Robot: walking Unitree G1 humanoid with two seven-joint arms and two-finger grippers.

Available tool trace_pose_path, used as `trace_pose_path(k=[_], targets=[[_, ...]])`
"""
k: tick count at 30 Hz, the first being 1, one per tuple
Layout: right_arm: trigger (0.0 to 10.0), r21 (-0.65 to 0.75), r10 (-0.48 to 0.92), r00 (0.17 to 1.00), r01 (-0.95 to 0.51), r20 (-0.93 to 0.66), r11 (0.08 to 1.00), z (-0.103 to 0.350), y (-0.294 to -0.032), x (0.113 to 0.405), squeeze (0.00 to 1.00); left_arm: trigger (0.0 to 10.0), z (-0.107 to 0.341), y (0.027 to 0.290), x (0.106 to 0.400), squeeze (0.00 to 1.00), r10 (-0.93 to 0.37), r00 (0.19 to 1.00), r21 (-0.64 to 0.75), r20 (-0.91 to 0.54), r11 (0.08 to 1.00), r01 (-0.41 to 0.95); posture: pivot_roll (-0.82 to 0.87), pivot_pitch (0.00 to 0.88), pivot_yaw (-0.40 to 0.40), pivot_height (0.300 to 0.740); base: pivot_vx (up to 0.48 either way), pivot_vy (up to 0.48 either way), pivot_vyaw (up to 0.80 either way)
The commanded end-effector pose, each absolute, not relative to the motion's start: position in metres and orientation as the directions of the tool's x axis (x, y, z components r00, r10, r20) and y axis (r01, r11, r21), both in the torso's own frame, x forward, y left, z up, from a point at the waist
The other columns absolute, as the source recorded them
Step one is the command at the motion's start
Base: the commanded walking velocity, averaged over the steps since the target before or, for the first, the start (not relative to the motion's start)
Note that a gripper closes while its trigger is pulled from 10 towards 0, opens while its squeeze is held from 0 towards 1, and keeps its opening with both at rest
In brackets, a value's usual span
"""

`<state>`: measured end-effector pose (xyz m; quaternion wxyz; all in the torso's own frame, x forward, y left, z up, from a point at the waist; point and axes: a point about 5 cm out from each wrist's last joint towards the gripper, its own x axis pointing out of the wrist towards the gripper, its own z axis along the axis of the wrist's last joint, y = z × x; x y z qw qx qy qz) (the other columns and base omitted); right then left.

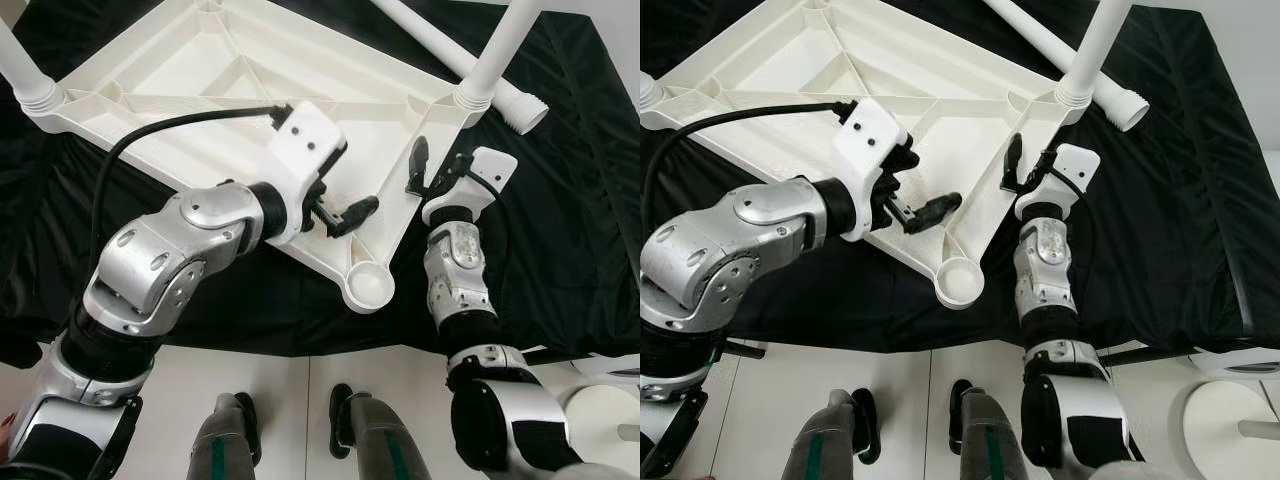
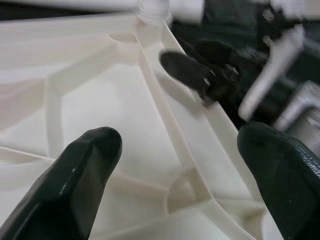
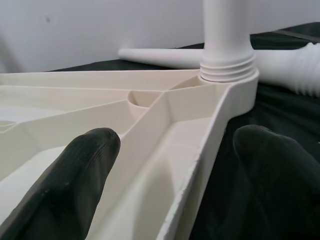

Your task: Building children table

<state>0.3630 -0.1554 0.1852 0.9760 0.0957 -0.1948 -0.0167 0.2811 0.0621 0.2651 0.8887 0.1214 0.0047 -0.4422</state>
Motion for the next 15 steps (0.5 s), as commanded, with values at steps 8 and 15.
trace_pose_path(k=[8,15], targets=[[10.0,0.141,-0.019,0.925,-0.037,0.379,0.989,0.195,-0.167,0.356,0.00,10.0,0.257,0.078,0.303,0.41,-0.648,0.761,0.164,0.009,0.752,0.639,0.08,0.179,-0.084,0.740,0.000,0.000,0.00],[10.0,0.132,0.004,0.925,-0.059,0.380,0.989,0.198,-0.176,0.351,0.00,10.0,0.245,0.090,0.315,0.00,-0.536,0.843,0.108,0.038,0.841,0.530,0.08,0.173,-0.099,0.740,0.000,0.000,0.00]])
